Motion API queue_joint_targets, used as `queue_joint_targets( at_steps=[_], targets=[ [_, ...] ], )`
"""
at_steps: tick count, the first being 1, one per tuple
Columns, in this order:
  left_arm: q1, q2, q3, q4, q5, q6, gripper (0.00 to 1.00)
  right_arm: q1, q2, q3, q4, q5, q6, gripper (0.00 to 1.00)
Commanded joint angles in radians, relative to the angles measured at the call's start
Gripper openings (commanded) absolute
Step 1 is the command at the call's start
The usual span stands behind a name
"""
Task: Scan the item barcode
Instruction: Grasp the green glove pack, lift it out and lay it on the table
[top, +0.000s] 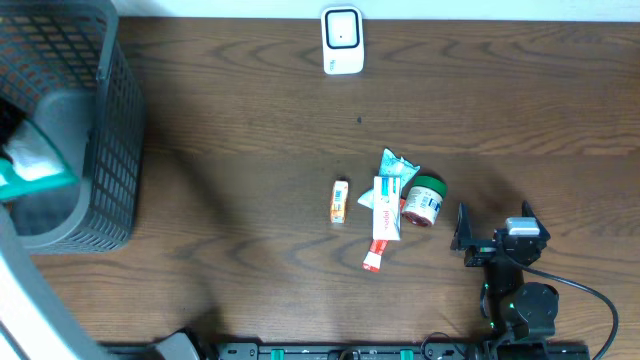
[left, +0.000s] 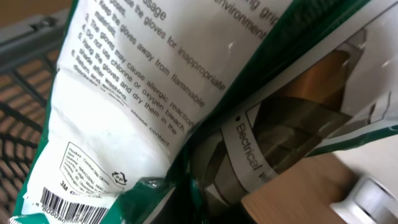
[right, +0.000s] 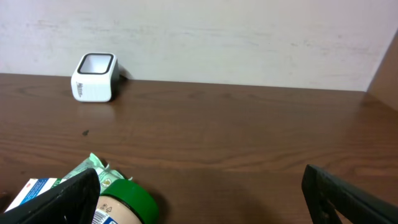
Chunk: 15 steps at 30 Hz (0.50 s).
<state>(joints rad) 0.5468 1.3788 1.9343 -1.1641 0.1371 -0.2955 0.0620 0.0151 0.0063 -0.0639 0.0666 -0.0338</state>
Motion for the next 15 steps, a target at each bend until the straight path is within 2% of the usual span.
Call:
queue_joint_targets(
  at_steps=[1,5,10,15],
  targets=[
    [-0.098,-0.068,-0.024,-0.060,0.039,-0.032,0.08,0.002,-0.002,-0.001,-0.004,0.000,-0.005,0.99],
    [-0.252,-0.151,-0.061,-0.126,0.035,-0.032,0.08,0.002,-0.002,-0.001,-0.004,0.000,-0.005,0.99],
    [-0.425,-0.173,-0.145,-0.190,0.035,-0.032,0.08,0.002,-0.002,-0.001,-0.004,-0.001,-0.005,0.99],
    [-0.568,-0.163,-0.329,-0.140,0.026,-0.057,0.08,0.002,-0.002,-0.001,-0.004,0.000,-0.005,0.99]
  ],
)
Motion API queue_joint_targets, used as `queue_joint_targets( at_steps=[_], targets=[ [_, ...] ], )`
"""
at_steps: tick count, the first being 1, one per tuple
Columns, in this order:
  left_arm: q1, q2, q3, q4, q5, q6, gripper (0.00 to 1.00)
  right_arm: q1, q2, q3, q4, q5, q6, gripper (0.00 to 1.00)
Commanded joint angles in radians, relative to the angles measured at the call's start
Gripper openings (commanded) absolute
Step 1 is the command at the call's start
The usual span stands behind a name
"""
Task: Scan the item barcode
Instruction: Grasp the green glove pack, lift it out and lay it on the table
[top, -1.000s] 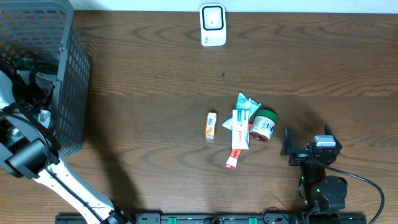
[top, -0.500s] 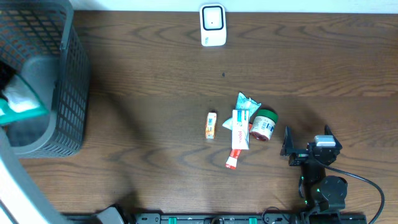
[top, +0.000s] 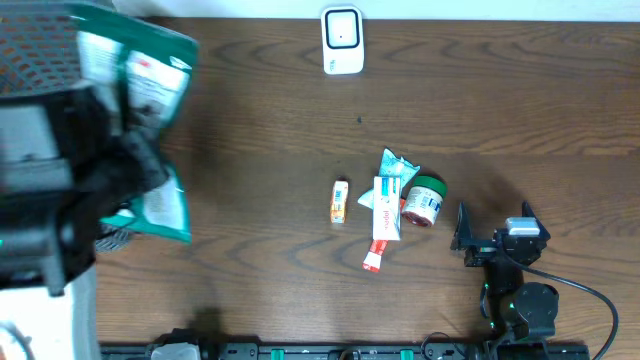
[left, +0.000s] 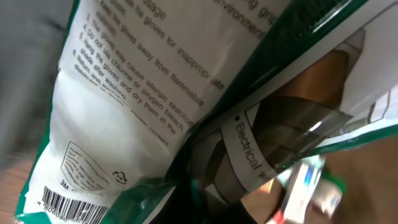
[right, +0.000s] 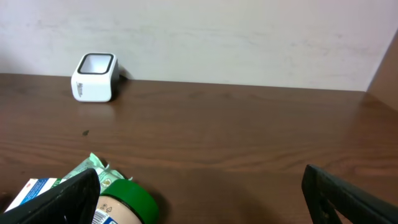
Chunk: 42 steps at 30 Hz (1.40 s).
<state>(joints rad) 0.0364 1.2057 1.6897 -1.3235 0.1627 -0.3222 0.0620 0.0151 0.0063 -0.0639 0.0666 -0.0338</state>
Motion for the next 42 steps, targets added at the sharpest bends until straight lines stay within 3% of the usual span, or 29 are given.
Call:
queue_joint_targets(
  at_steps=[1,12,26,27,30,31,33,39,42],
  targets=[
    [-0.077,0.015,-0.125,0.039,0.002,-0.032,0.08,0.002,-0.002,-0.001,-0.004,-0.001,-0.005,0.99],
    [-0.283,0.167,-0.484,0.320,0.002,-0.134,0.08,0.002,-0.002,-0.001,-0.004,-0.001,-0.005,0.99],
    [-0.397,0.528,-0.555,0.577,0.003,-0.219,0.13,0.002,-0.002,-0.001,-0.004,-0.001,-0.005,0.99],
    [-0.397,0.542,-0.555,0.591,0.007,-0.219,0.17,0.002,-0.002,-0.001,-0.004,-0.001,-0.005,0.99],
    [-0.397,0.555,-0.552,0.631,0.011,-0.218,0.65,0.002,-0.002,-0.001,-0.004,0.000,-0.005,0.99],
    [-0.397,0.549,-0.545,0.633,0.011,-0.217,0.70,0.002,-0.002,-0.001,-0.004,-0.001,-0.005,0.99],
    [-0.394,0.536,-0.516,0.621,0.009,-0.199,0.75,0.002,-0.002,-0.001,-0.004,0.000,-0.005,0.99],
    [-0.375,0.485,-0.462,0.599,-0.010,-0.176,0.76,0.002,-0.002,-0.001,-0.004,-0.001,-0.005,0.99],
    [-0.340,0.489,-0.468,0.539,-0.232,-0.169,0.76,0.002,-0.002,-0.001,-0.004,-0.001,-0.005,0.99]
  ],
)
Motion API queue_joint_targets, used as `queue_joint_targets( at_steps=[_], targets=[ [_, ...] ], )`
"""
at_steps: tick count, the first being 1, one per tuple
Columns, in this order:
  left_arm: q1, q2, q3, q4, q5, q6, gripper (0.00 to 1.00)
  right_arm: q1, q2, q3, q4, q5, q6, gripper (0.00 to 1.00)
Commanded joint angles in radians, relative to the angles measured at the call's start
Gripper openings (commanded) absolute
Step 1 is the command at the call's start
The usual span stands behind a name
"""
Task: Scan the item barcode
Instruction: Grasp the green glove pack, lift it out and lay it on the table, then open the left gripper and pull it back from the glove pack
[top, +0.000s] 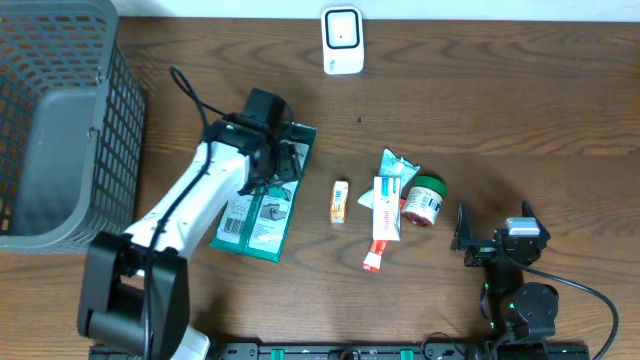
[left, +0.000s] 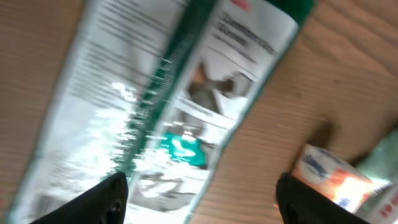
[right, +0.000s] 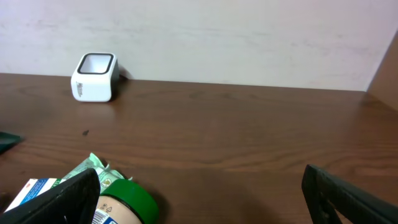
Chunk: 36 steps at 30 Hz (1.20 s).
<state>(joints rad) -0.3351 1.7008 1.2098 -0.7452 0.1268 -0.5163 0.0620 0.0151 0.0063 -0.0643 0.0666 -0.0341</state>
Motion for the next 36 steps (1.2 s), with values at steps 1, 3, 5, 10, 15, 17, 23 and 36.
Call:
queue_joint_targets(
  at_steps=[1,3,5,10,15,17,23,36],
  targets=[
    [0.042,-0.003,0.004,-0.040,-0.243,0.025,0.75,0.002,-0.002,-0.001,-0.004,0.000,-0.005,0.99],
    [0.066,0.005,-0.013,-0.034,-0.297,0.025,0.71,0.002,-0.002,-0.001,-0.004,0.000,-0.005,0.99],
    [0.089,0.024,-0.024,-0.031,-0.325,0.026,0.69,0.002,-0.002,-0.001,-0.004,-0.001,-0.005,0.99],
    [0.128,0.099,-0.032,-0.024,-0.330,0.037,0.68,0.002,-0.002,-0.001,-0.004,-0.001,-0.005,0.99],
    [0.137,0.194,-0.032,-0.008,-0.329,0.045,0.68,0.002,-0.002,-0.001,-0.004,-0.001,-0.005,0.99],
    [0.135,0.217,-0.032,-0.013,-0.301,0.072,0.68,0.002,-0.002,-0.001,-0.004,0.000,-0.005,0.99],
    [0.135,0.225,-0.032,-0.018,-0.100,0.122,0.68,0.002,-0.002,-0.001,-0.004,-0.001,-0.005,0.99],
    [0.131,0.225,-0.032,-0.100,0.047,0.112,0.68,0.002,-0.002,-0.001,-0.004,0.000,-0.005,0.99]
  ],
)
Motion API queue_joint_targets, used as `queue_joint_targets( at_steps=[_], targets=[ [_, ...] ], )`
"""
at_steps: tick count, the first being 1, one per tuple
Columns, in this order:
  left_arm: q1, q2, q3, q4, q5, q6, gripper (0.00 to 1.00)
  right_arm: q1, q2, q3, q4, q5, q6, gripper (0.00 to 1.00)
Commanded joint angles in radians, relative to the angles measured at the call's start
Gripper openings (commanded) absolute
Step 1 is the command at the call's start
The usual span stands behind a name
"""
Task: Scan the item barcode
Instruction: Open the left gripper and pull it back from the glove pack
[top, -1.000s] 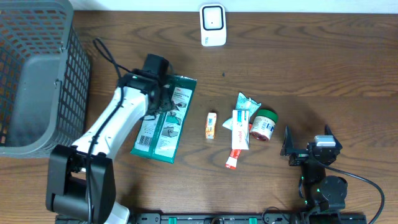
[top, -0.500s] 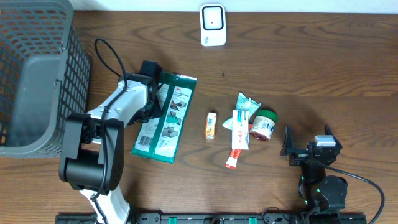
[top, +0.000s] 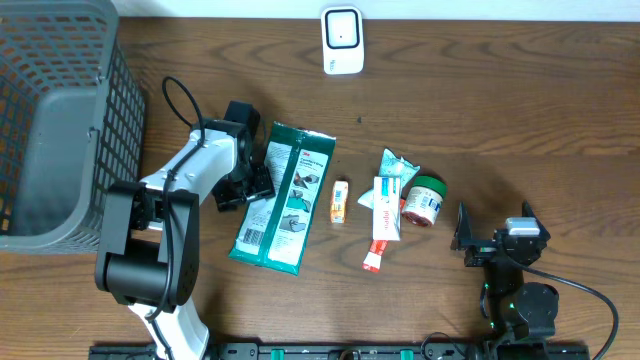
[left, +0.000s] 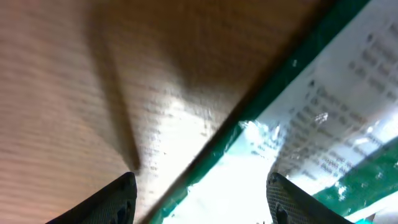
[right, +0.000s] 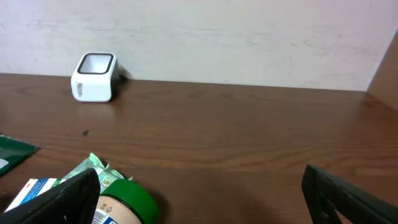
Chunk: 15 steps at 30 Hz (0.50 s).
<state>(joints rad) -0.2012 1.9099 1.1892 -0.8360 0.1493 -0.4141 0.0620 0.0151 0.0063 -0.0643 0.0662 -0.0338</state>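
Note:
A green-and-white glove package (top: 287, 195) lies flat on the table, its barcode (top: 250, 238) face up at the lower left corner. My left gripper (top: 247, 180) is open and low at the package's left edge. In the left wrist view the gripper (left: 202, 208) straddles that green edge (left: 224, 146) with nothing held. The white scanner (top: 341, 40) stands at the table's back edge, also visible as the scanner (right: 94, 77) in the right wrist view. My right gripper (top: 492, 238) rests open at the front right, open with nothing held as the gripper (right: 202, 205) shows.
A grey mesh basket (top: 60, 130) fills the far left. Right of the package lie a small orange box (top: 340, 201), a toothpaste box (top: 384, 218), a green packet (top: 397, 165) and a green-lidded jar (top: 424, 200). The jar (right: 124, 205) is just left of the right gripper.
My left gripper has moved from above the package's upper part to its left edge, still open. The package's lower end now lies a little further right. The right arm is unchanged.
My left gripper was shut on the package down in the basket. Then it held the package high over the table's left side. Later the package lay on the table with the gripper open above it; now the gripper sits at its left edge.

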Motion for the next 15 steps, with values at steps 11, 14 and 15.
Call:
queue_joint_targets(
  at_steps=[11,14,15],
  targets=[
    [-0.061,0.016,-0.011,0.005,0.048,0.010,0.68,0.002,-0.002,-0.001,-0.004,0.000,-0.005,0.99],
    [-0.061,-0.001,-0.011,0.008,0.041,0.009,0.68,0.002,-0.002,-0.001,-0.004,0.000,-0.005,0.99],
    [-0.059,-0.012,-0.009,0.008,0.039,0.010,0.68,0.002,-0.002,-0.001,-0.004,0.000,-0.005,0.99]
  ],
)
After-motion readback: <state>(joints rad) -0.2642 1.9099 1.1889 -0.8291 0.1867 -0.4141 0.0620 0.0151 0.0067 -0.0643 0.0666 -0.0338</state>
